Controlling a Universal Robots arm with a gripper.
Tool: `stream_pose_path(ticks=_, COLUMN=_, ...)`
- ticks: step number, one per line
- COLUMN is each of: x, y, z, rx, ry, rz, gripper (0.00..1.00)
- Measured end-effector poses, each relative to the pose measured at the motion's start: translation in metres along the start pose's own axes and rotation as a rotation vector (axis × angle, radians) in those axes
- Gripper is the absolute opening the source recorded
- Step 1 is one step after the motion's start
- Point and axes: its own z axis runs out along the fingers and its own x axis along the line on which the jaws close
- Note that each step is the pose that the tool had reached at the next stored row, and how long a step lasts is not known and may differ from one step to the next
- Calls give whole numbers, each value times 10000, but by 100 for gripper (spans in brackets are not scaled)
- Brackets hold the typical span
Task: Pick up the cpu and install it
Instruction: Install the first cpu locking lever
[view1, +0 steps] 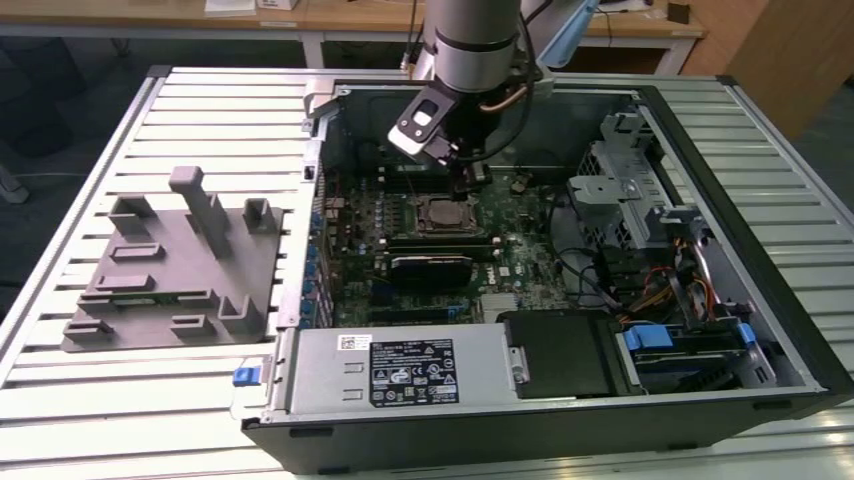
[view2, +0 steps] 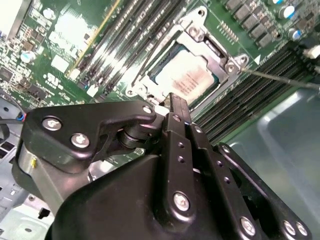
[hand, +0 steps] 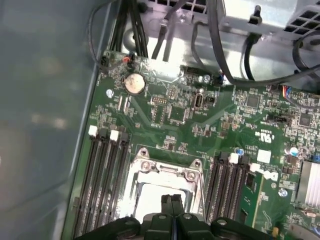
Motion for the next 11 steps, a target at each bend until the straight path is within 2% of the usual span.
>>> stream_pose_path(ticks=8, x=1, y=-17, z=-4, rx=20, ry=-33, rz=-787, gripper=11)
stream_pose_path(ticks=11, x=1, y=-17, z=-45, rx=29, ry=-23, rz=-936, gripper=11)
